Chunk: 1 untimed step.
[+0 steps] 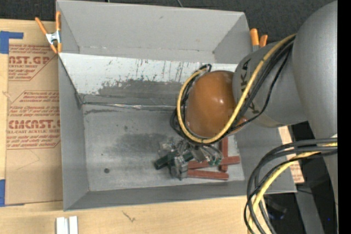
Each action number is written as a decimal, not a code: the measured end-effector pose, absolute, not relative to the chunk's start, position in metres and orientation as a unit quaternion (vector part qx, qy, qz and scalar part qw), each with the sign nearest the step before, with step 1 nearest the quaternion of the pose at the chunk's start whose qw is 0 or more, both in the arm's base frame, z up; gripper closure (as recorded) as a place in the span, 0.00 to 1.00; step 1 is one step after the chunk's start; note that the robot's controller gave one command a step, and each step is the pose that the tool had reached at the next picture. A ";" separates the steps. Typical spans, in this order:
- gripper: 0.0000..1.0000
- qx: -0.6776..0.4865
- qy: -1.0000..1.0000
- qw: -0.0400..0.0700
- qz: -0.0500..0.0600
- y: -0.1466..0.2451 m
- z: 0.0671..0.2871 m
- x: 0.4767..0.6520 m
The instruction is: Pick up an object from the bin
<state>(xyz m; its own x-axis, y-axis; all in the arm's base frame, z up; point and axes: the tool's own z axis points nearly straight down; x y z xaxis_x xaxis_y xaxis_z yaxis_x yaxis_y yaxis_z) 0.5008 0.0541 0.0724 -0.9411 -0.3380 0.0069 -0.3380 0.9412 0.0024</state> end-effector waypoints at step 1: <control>1.00 0.182 -0.983 -0.003 0.000 0.063 0.226 0.535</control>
Offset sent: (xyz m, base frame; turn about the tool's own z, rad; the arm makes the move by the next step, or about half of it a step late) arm 0.0000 0.0000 0.0000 0.0000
